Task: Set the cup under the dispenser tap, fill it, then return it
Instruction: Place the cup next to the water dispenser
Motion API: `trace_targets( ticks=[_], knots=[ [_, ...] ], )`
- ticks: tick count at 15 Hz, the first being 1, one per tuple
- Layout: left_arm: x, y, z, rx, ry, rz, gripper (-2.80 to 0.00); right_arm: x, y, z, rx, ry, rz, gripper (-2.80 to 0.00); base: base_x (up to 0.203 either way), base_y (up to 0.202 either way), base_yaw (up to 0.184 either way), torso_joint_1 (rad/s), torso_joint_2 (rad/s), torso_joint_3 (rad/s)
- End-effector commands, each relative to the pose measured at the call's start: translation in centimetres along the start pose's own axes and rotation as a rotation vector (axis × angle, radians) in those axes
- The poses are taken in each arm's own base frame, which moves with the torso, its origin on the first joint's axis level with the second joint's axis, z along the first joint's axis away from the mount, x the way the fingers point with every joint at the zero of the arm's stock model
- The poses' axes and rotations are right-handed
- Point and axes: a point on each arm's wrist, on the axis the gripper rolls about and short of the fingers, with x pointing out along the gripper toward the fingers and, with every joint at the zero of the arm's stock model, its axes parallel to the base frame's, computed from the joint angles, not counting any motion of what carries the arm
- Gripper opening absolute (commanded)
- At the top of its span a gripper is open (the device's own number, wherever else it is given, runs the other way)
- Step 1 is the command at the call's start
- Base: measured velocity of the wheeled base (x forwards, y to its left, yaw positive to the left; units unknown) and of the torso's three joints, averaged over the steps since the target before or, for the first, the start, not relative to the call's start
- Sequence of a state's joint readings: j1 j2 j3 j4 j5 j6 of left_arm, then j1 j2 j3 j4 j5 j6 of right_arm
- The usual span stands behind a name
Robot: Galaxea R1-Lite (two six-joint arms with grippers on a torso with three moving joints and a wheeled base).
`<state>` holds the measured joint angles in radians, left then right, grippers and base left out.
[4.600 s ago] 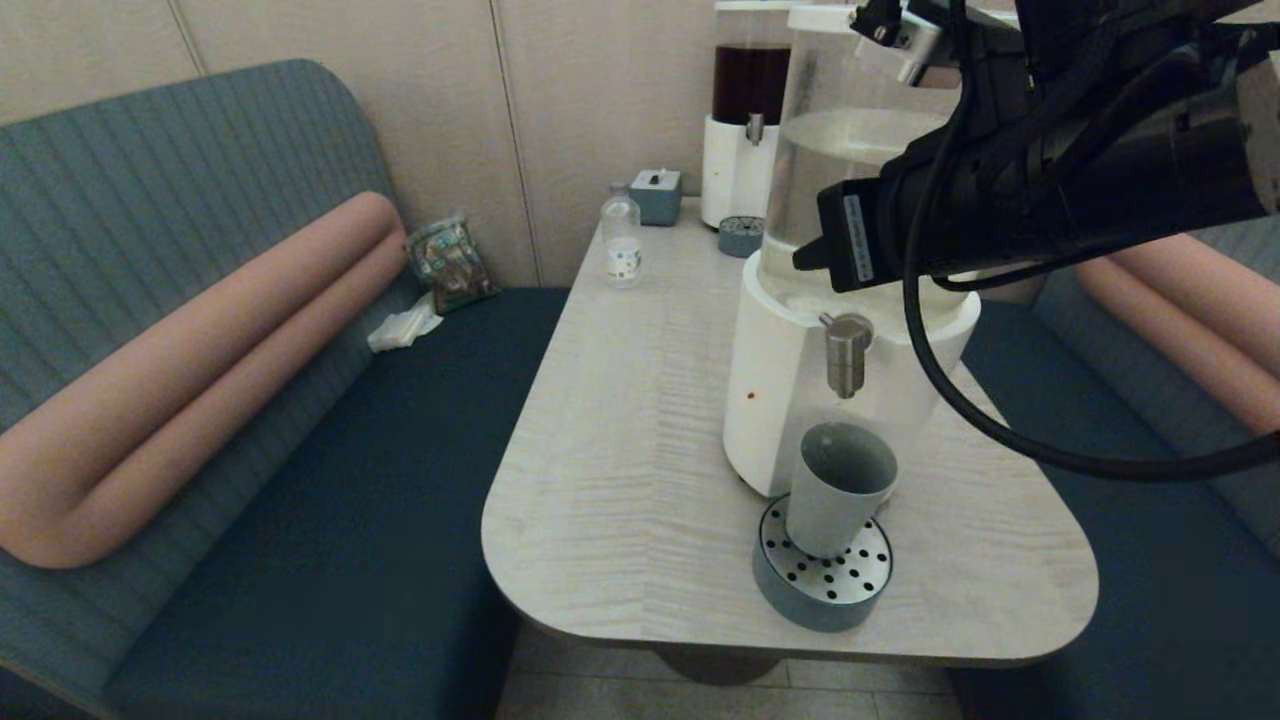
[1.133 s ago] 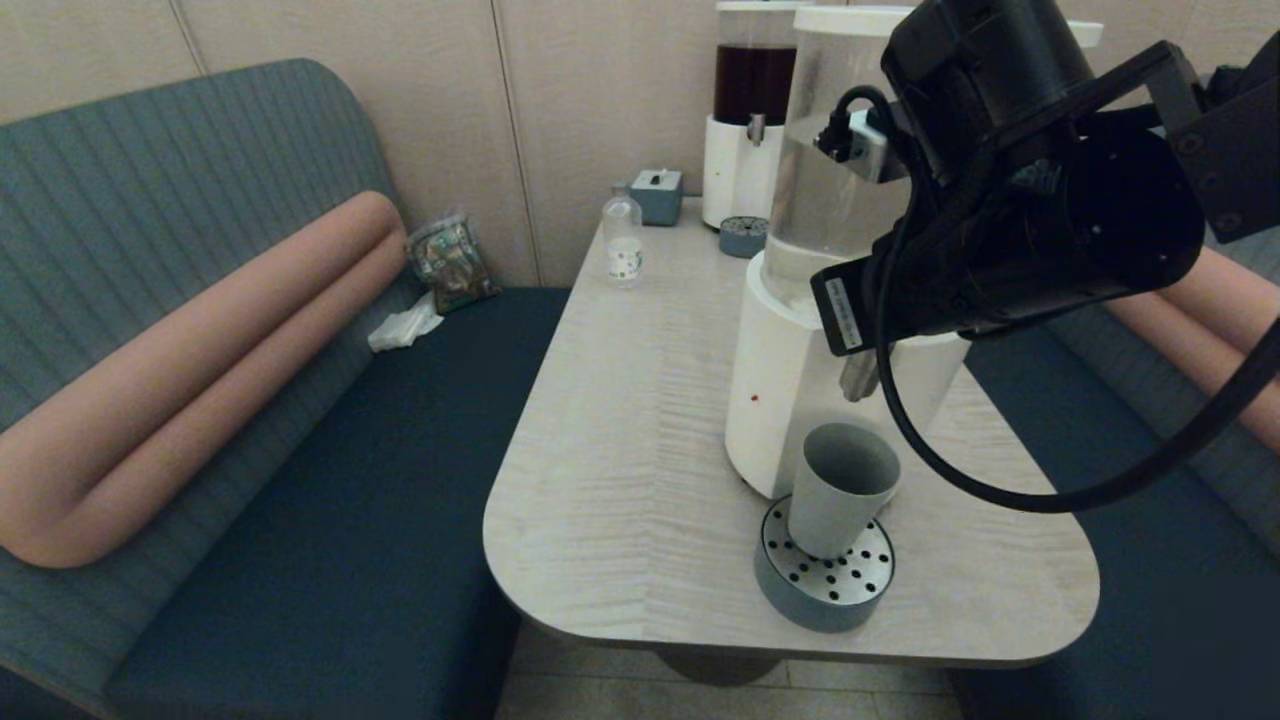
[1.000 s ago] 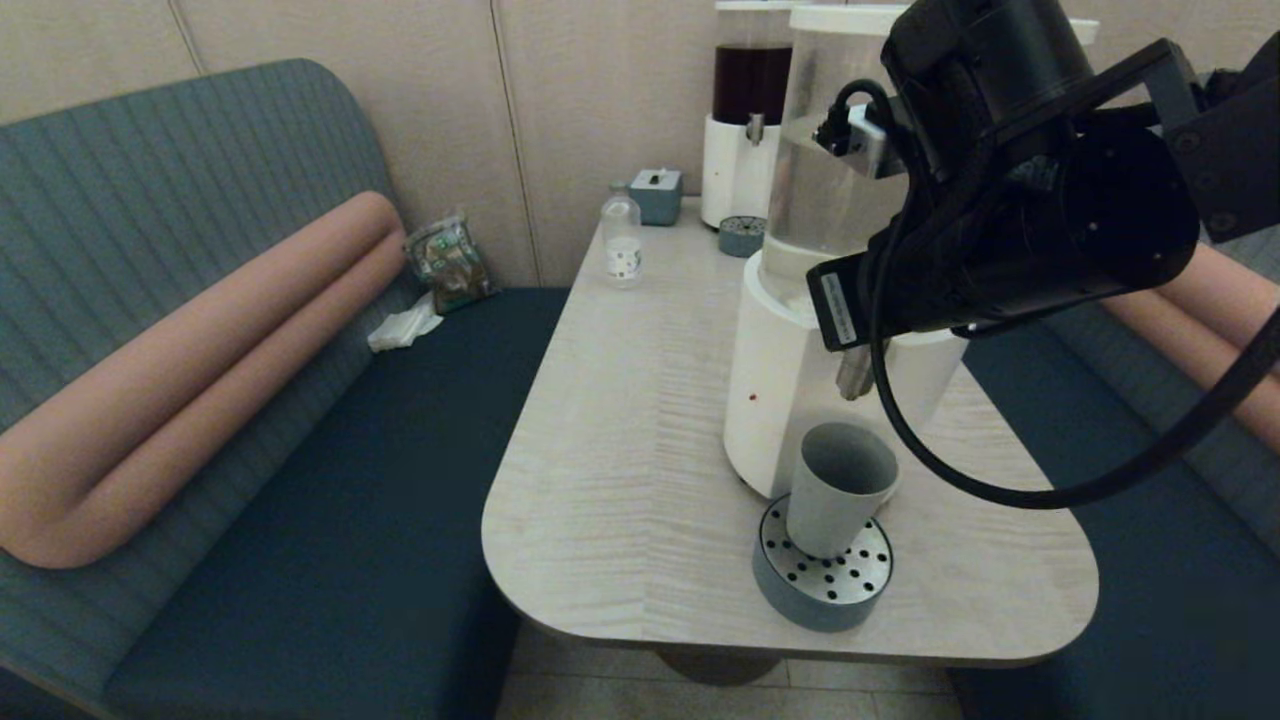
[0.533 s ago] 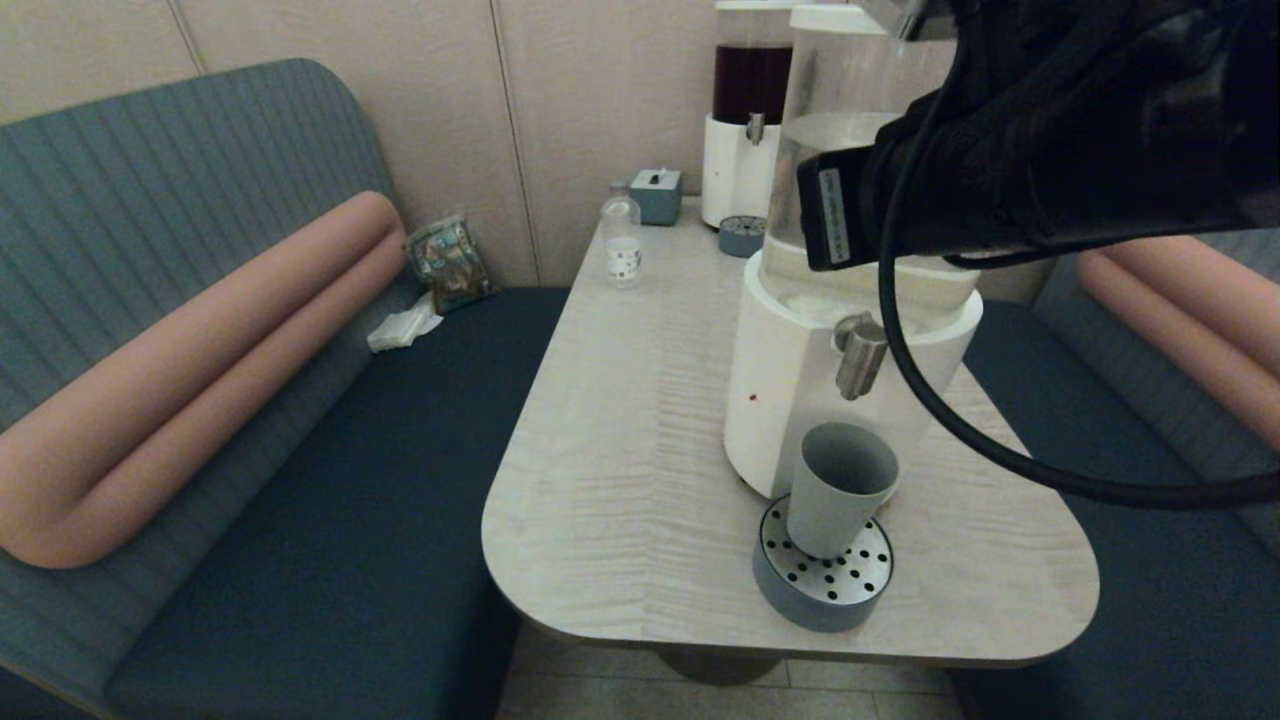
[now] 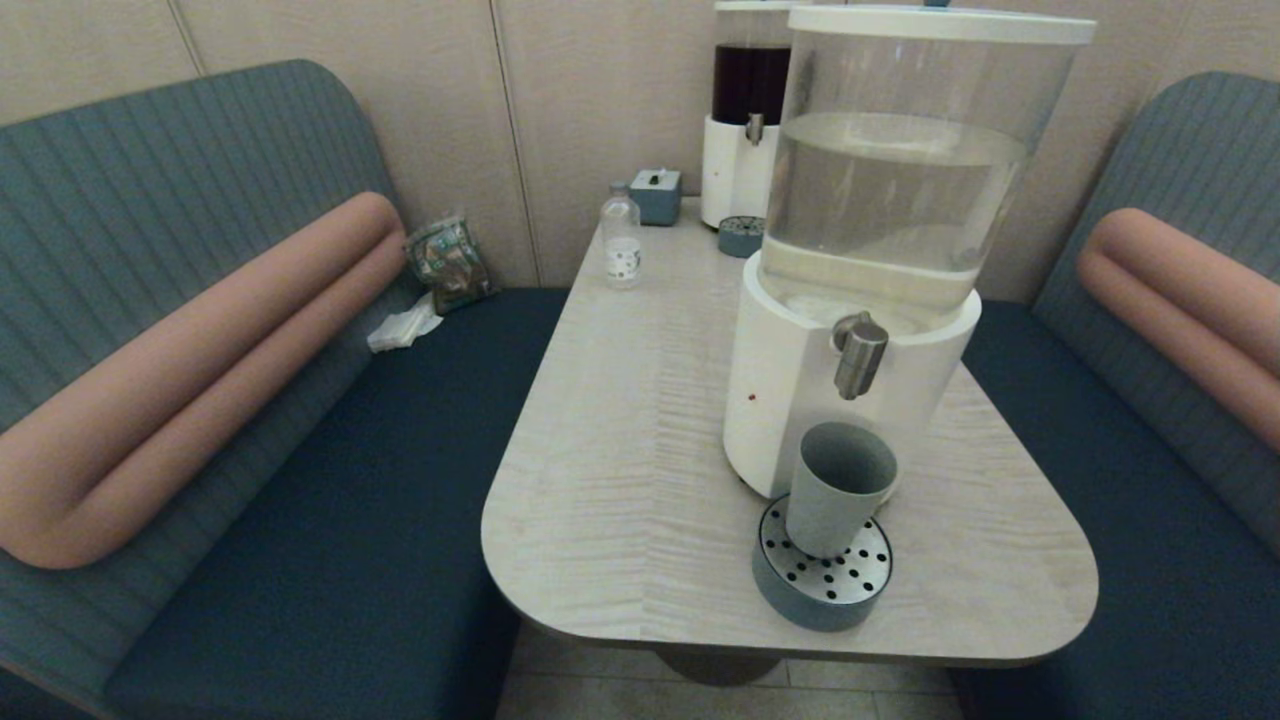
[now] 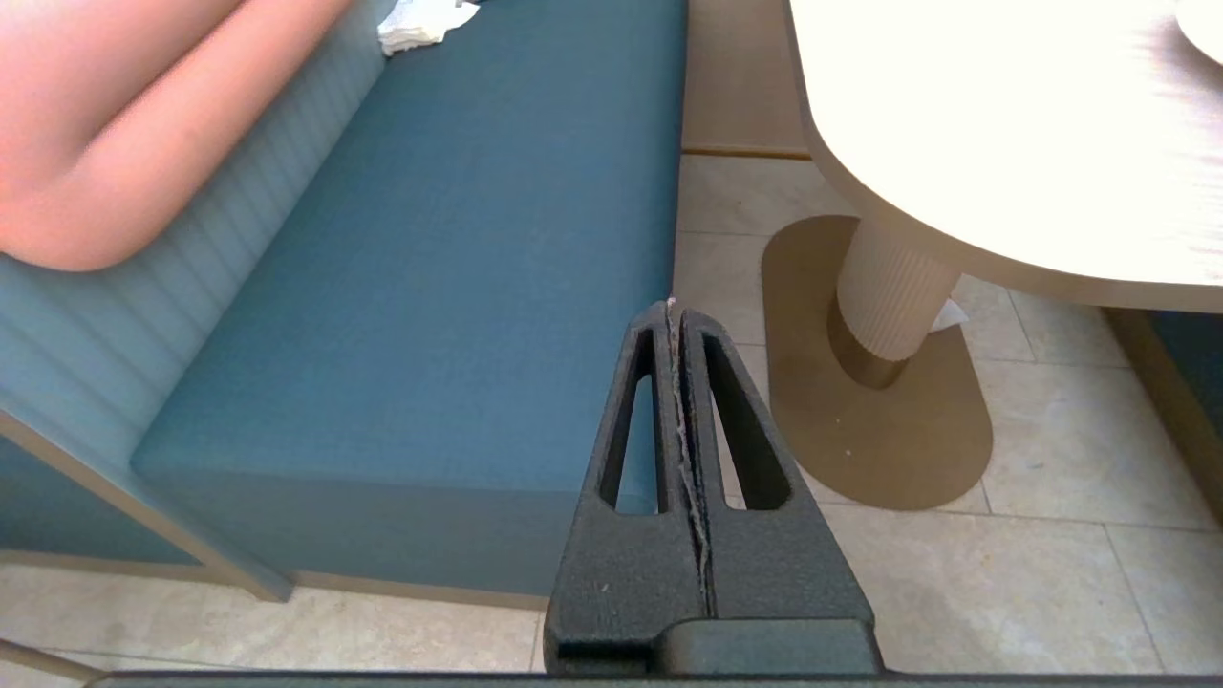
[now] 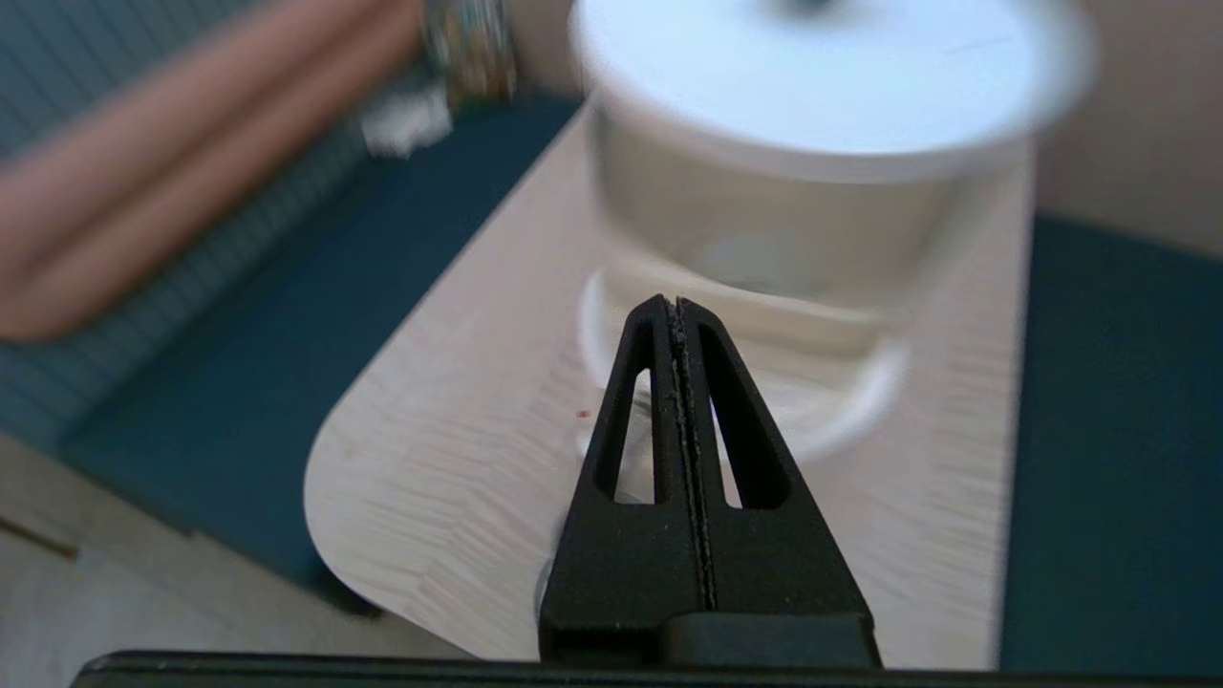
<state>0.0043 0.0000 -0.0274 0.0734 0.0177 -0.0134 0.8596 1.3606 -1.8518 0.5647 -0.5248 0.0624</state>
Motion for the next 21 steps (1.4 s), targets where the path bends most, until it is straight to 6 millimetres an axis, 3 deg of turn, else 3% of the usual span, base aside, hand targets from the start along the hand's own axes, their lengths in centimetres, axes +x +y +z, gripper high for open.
trace_targets(
  ticks=[1, 2, 6, 9, 11, 12, 14, 18, 21],
  knots=[
    [0.0, 0.0, 0.0, 0.000, 0.002, 0.001, -2.80, -6.9, -4.0, 0.6, 0.061, -0.115, 0.002, -2.80, 0.000, 0.000, 0.000, 0.000, 0.00, 0.000],
    [0.0, 0.0, 0.0, 0.000, 0.002, 0.001, -2.80, -8.7, -5.2, -0.4, 0.057, -0.118, -0.013, -2.80, 0.000, 0.000, 0.000, 0.000, 0.00, 0.000],
    [0.0, 0.0, 0.0, 0.000, 0.002, 0.001, -2.80, -15.0, -8.8, -8.4, 0.003, -0.112, -0.215, -2.80, 0.000, 0.000, 0.000, 0.000, 0.00, 0.000],
    [0.0, 0.0, 0.0, 0.000, 0.002, 0.001, -2.80, -19.4, -8.0, -12.9, -0.043, -0.197, -0.547, -2.80, 0.000, 0.000, 0.000, 0.000, 0.00, 0.000],
    [0.0, 0.0, 0.0, 0.000, 0.002, 0.001, -2.80, -21.8, -6.6, -16.5, -0.066, -0.260, -0.638, -2.80, 0.000, 0.000, 0.000, 0.000, 0.00, 0.000],
    [0.0, 0.0, 0.0, 0.000, 0.002, 0.001, -2.80, -21.7, -6.4, -18.0, -0.042, -0.270, -0.681, -2.80, 0.000, 0.000, 0.000, 0.000, 0.00, 0.000],
    [0.0, 0.0, 0.0, 0.000, 0.002, 0.001, -2.80, -20.7, -6.6, -19.2, 0.041, -0.284, -0.757, -2.80, 0.000, 0.000, 0.000, 0.000, 0.00, 0.000],
    [0.0, 0.0, 0.0, 0.000, 0.002, 0.001, -2.80, -19.5, -5.6, -19.5, 0.013, -0.305, -0.884, -2.80, 0.000, 0.000, 0.000, 0.000, 0.00, 0.000],
    [0.0, 0.0, 0.0, 0.000, 0.002, 0.001, -2.80, -18.0, -5.4, -21.0, 0.034, -0.257, -0.762, -2.80, 0.000, 0.000, 0.000, 0.000, 0.00, 0.000]
  ],
)
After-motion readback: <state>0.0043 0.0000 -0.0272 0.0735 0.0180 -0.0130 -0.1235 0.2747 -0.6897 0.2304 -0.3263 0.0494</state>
